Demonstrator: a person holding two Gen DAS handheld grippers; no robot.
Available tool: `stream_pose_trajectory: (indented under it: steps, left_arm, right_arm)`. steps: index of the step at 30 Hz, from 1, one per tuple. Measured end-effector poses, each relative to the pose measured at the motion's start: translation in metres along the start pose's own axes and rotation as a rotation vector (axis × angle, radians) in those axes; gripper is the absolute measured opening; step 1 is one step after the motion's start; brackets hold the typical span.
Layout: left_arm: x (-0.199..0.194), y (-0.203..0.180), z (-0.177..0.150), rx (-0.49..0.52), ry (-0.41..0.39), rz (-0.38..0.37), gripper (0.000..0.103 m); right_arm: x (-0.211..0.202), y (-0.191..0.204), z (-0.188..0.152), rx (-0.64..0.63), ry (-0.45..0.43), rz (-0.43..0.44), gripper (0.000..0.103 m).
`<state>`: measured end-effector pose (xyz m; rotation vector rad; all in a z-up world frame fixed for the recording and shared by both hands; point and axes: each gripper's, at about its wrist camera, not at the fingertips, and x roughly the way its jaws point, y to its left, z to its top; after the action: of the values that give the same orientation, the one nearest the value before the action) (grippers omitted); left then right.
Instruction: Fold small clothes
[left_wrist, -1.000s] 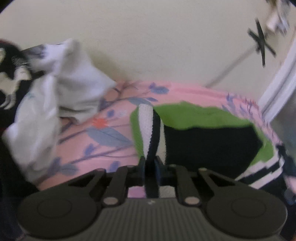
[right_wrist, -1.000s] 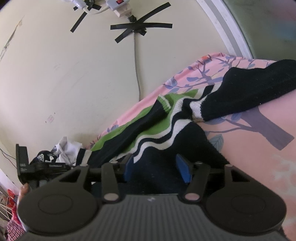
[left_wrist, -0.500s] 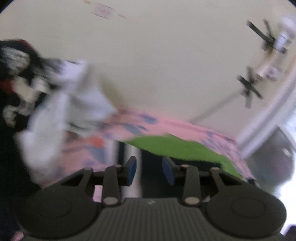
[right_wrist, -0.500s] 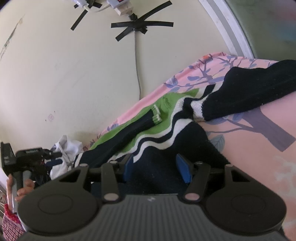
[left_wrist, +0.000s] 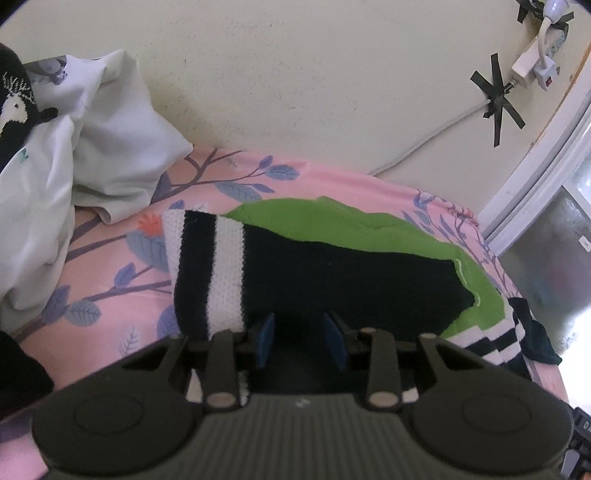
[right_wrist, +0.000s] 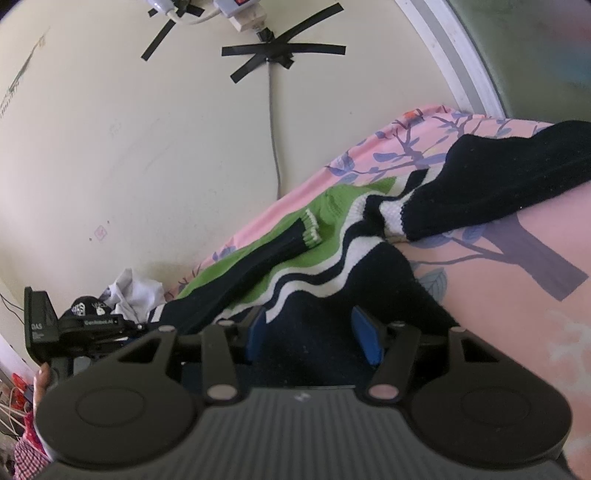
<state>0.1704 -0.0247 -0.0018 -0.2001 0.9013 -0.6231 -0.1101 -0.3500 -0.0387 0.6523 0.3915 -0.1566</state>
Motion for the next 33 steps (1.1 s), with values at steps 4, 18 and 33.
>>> stream_pose_trajectory:
  steps: [4,18,33]
  left_arm:
    - [0.003,-0.004,0.001,0.004,-0.003,0.006,0.031]
    - [0.002,-0.012,-0.001,0.046,-0.006,0.034,0.032]
    - [0.004,-0.025,-0.009,0.161,-0.032,0.075,0.039]
  right_arm:
    - [0.0,0.0,0.0,-0.001,0.001,0.0,0.056]
    - [-0.003,0.0,-0.001,0.007,-0.012,-0.005,0.056]
    - [-0.002,-0.004,0.001,0.021,-0.002,0.033,0.059]
